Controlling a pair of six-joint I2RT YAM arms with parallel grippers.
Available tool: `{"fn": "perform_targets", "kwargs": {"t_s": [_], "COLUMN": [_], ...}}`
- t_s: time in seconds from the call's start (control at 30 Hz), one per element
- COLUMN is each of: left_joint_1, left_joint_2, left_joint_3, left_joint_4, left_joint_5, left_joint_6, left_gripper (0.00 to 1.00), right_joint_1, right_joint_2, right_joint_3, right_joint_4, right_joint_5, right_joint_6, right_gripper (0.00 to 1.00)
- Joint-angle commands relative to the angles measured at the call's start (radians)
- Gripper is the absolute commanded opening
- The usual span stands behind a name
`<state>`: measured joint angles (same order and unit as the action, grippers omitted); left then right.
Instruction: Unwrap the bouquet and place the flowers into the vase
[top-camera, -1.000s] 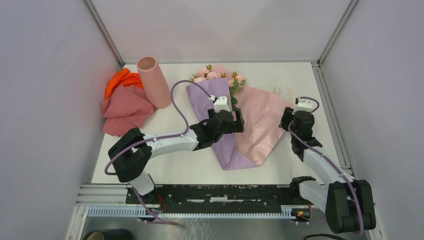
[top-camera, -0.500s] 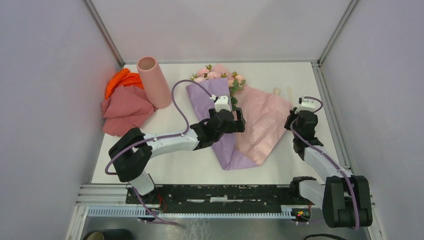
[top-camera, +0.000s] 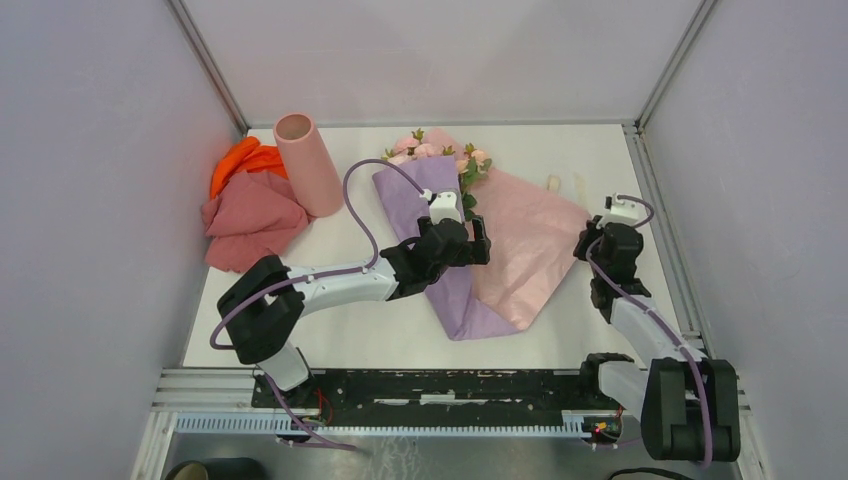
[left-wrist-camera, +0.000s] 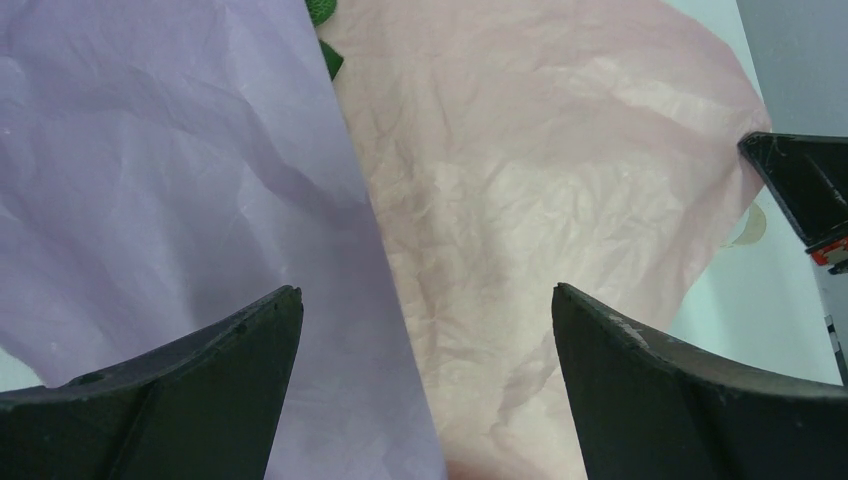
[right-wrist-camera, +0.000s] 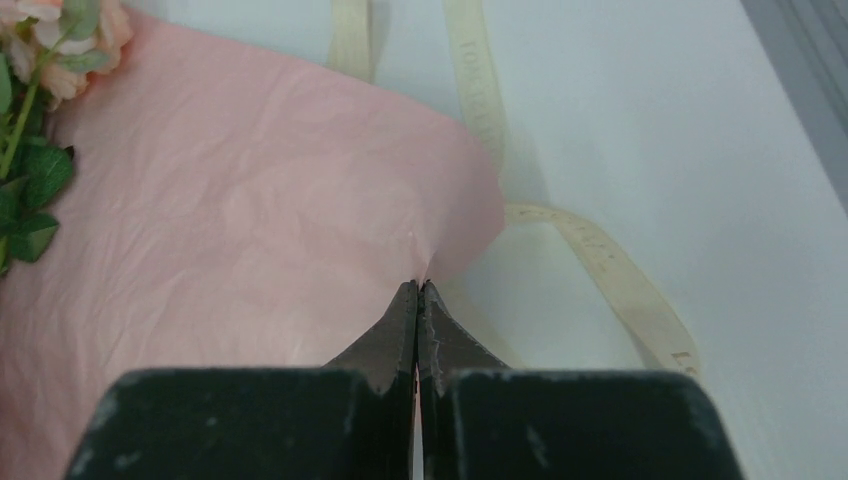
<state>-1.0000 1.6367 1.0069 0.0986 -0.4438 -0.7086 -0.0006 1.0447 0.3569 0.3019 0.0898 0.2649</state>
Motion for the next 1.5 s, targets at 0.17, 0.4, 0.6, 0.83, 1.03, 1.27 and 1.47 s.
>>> {"fn": "perform_targets", "kwargs": {"t_s": [0.17,0.4,0.6,0.83,1.03,1.27,1.47], "left_joint_1": [0.001,0.001,0.000,0.008,0.011,0.044,0.097], "left_joint_2": [-0.031,-0.039,-0.039,-0.001,0.077,0.224,0.319], "left_joint_3": [0.018,0.016,0.013,-0.032,-0.042,0.019,0.119], "left_joint_4": [-0.011,-0.010,-0.007,0.011,0.046,0.074,0.077], "left_joint_5": [-0.025,-0.023,-0.036,-0.048,0.001,0.084,0.129], "left_joint_6": [0.038,0.034,0.034,-0.004,-0.045,-0.078,-0.074], "left_gripper": [0.99,0.99,0.99,0.99,0.99,0.98,0.97], "right_joint_1": [-0.212,-0.297,-0.278,-0.072,0.094,0.120,0.125], "right_joint_2": [0.072,0.066,0.033,-0.094,-0.030,0.088,0.194], "right_joint_3": [0.072,0.038,0.020,0.075,0.049,0.000,0.011], "right_joint_4": [0.025,0.054,0.097,-0.002,0.027,0.093,0.119], "right_joint_5": [-0.060,-0.085,-0.231,-0.147,-0.151,-0.174,-0.174], "right_joint_6": [0.060,0.081,0.059,-0.002,0.001,0.012,0.010], "right_gripper": [0.00,0.00,0.62,0.71,0.71,0.69,0.68]}}
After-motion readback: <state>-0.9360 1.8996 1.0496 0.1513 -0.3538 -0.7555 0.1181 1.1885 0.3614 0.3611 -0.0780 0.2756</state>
